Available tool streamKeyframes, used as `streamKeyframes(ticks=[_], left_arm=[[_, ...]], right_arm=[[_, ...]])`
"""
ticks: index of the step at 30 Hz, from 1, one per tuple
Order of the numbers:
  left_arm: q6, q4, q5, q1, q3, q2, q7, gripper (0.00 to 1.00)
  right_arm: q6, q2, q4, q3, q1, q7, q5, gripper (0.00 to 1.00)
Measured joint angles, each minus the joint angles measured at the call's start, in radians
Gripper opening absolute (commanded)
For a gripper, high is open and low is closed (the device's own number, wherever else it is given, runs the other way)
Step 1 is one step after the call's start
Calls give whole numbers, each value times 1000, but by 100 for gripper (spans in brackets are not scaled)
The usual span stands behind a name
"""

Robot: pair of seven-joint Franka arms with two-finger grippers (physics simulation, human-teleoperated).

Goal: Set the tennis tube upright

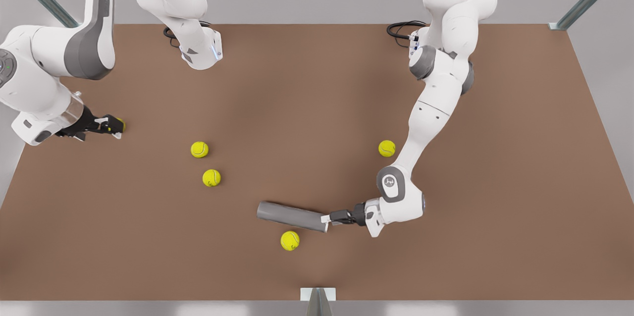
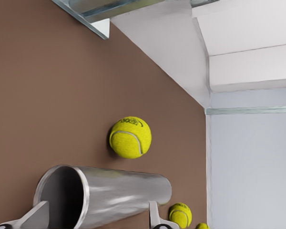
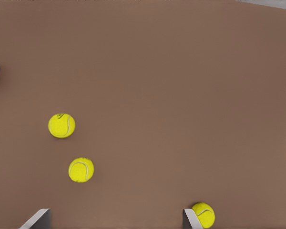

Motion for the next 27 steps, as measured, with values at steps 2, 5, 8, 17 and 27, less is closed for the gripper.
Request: streamKeyframes(ticks=[2,5,8,17,27], left_arm=[[0,6,-9,0,0,0,0,99],[2,18,-22,0,-5,8,0,99],[16,44,-32,-14,-5,32,4,99],[24,51,-41,-17,-26,43,3,99],[-1,45,-42,-12,-20,43,46,99]], right_arm=[[4,6,8,0,18,-1,0,100],[5,18,13,0,6,-2,-2,100],[4,18,13,0,8,-5,-17,100],[5,65,56,0,16,9,-13,100],[15,75,79,-8,-3,2,-22,100]])
